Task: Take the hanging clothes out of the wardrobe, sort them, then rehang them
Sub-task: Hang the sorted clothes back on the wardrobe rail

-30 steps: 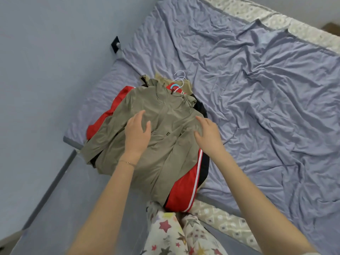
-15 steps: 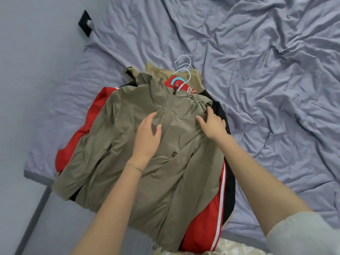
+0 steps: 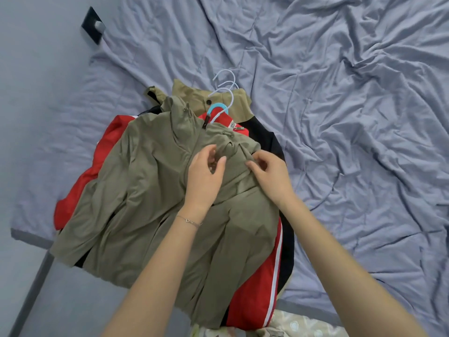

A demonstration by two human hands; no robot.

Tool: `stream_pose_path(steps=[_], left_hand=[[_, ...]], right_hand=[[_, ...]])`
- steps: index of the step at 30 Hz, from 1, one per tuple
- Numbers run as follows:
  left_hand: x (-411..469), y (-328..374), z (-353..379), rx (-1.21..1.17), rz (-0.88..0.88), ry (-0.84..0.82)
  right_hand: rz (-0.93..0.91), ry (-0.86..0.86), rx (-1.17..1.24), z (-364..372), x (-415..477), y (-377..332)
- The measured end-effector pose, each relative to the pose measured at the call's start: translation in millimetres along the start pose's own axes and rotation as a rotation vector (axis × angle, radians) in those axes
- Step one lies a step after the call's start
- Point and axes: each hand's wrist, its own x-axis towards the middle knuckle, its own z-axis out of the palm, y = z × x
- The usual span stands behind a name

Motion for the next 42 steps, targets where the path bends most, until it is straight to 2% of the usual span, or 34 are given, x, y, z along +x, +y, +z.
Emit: stream_pose_path(steps=[4,9,15,18,20,25,27,29,32,34,39,42], left_hand=[[-4,14,7,-0.025,-0.141,-0.014],[-9,21,2,-0.318,-0.418,0.0],[-11,26,-6,-0.394,-0.582,-0.215],[-13,28,-2,-0.544,-0.658,-0.303],[-14,24,4,-0.582,-0.667,-0.34],[-13,5,16,-0.588,-0.682,-0.251],[-11,1,24,-0.588,-0.681,-0.309],[-6,-3,35,-0.514,-0.664,-0.332],[-1,-11,47,-0.319,-0.612,-0.258],[-3,-15,51,-0.304,-0.575,-0.261],[-6,-33,50,-0.297,-0.517,-0.18],[-14,-38,45,-0.289,-0.51,-0.165]], right_hand=[[-0.048,-0.026,0.073,5,-18,-23],[-0.044,-0.059,0.219,4,-42,-40],[-0.034,-0.11,0.344,6,-66,-42],[-0.042,-0.138,0.329,5,-72,-39],[-0.026,-0.149,0.336,6,-76,-36],[0.038,-0.126,0.304,6,-78,-27],[0.037,-0.139,0.285,9,-79,-21],[0.05,-0.135,0.272,14,-79,-14],[0.093,0.0,0.186,19,-74,4],[0.132,0.029,0.121,21,-68,19],[0.261,-0.174,0.115,36,-61,45],[0.294,-0.214,0.211,45,-61,46]])
